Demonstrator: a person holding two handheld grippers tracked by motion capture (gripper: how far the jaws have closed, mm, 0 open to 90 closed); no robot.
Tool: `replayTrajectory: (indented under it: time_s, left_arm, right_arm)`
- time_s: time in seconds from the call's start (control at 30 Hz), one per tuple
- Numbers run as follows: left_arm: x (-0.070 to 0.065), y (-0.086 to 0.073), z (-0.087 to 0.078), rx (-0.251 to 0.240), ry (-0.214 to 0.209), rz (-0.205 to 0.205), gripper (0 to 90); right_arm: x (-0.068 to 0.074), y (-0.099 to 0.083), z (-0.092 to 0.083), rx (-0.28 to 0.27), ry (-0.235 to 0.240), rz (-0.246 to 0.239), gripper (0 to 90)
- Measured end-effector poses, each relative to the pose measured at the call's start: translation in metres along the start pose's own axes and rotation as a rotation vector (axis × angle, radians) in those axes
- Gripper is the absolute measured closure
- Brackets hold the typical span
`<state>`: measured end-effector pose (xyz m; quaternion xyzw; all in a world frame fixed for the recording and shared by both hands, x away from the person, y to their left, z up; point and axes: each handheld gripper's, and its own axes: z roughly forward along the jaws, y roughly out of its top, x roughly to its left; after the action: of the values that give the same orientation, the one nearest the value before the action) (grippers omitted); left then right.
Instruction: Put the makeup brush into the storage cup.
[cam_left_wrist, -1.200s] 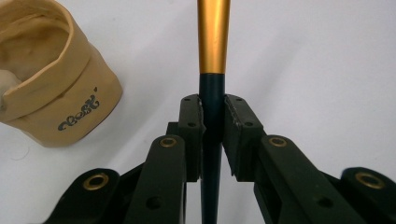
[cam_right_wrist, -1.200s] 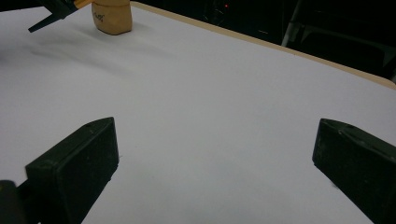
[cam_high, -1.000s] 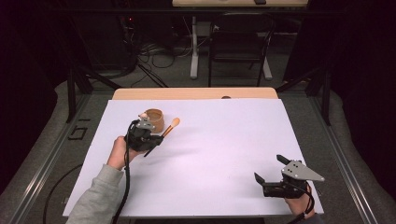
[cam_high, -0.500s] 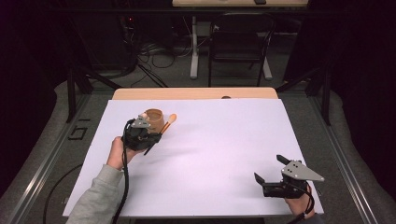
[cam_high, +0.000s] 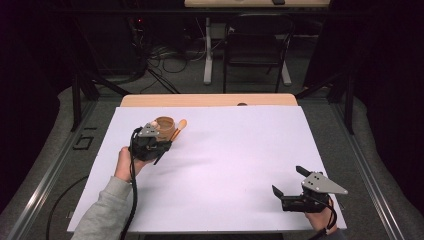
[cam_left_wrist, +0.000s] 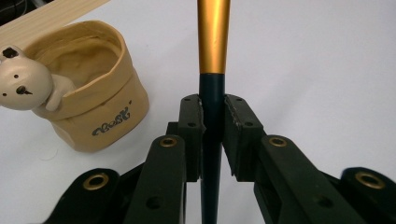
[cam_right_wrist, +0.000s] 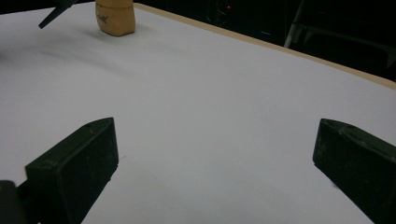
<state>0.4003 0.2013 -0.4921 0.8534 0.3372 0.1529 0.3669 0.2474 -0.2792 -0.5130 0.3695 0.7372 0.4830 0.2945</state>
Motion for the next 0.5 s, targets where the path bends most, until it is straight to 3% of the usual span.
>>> replayTrajectory:
  time_s: [0.5]
  left_arm:
    - [0.0028, -0.0012, -0.0022, -0.042, 0.032, -0.018, 78.1]
  right_arm:
    - [-0.0001, -0.0002, 0.0004, 0.018, 0.004, 0.002, 0.0]
